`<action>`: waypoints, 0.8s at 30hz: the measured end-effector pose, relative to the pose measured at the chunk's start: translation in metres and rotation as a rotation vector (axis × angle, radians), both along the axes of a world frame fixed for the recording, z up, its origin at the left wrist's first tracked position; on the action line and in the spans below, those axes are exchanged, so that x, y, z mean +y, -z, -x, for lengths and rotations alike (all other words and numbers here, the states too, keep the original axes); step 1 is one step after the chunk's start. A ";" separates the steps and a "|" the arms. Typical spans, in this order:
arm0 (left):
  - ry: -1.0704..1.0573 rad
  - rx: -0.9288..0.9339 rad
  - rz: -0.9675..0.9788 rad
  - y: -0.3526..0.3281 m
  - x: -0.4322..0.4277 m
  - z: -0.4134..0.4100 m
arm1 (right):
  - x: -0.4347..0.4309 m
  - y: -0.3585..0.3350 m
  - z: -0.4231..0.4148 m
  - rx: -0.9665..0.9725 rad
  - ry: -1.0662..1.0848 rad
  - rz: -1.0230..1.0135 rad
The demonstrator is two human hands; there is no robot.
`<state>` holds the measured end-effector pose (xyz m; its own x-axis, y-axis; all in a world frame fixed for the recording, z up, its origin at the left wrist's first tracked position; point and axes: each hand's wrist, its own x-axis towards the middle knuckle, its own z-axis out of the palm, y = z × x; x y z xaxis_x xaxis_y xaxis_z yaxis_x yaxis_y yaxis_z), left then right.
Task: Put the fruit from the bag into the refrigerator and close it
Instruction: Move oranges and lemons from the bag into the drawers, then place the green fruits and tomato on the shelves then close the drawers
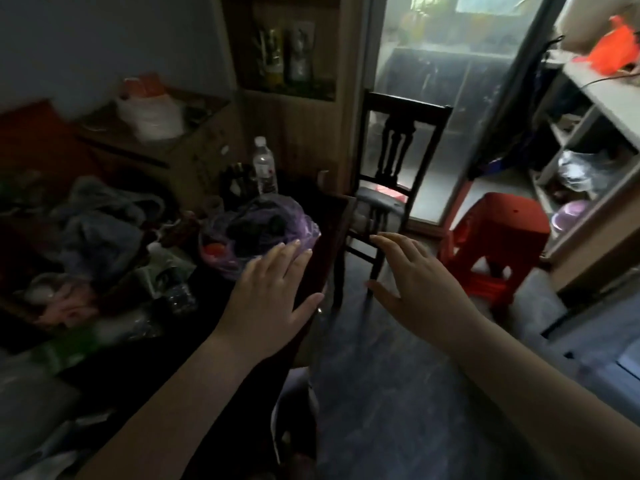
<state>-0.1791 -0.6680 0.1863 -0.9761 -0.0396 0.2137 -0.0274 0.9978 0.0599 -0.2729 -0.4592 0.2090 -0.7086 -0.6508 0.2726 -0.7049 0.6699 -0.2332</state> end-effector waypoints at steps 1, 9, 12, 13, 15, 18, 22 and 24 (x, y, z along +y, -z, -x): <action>-0.026 -0.012 -0.004 0.004 -0.012 -0.001 | -0.014 0.005 0.005 -0.007 -0.028 0.003; -0.191 -0.056 -0.059 0.031 -0.072 -0.004 | -0.087 0.035 0.038 -0.051 -0.187 -0.006; -0.232 -0.064 -0.078 0.043 -0.083 0.003 | -0.104 0.048 0.056 -0.076 -0.235 -0.002; -0.248 -0.069 -0.082 0.047 -0.086 0.007 | -0.110 0.053 0.062 -0.085 -0.252 0.000; -0.284 -0.081 -0.079 0.054 -0.090 0.016 | -0.121 0.063 0.078 -0.097 -0.290 -0.009; -0.341 -0.103 -0.086 0.065 -0.097 0.035 | -0.139 0.076 0.108 -0.107 -0.339 -0.047; -0.423 -0.116 -0.137 0.084 -0.110 0.076 | -0.168 0.095 0.160 -0.145 -0.400 -0.077; -0.450 -0.116 -0.178 0.096 -0.119 0.101 | -0.183 0.104 0.188 -0.174 -0.417 -0.087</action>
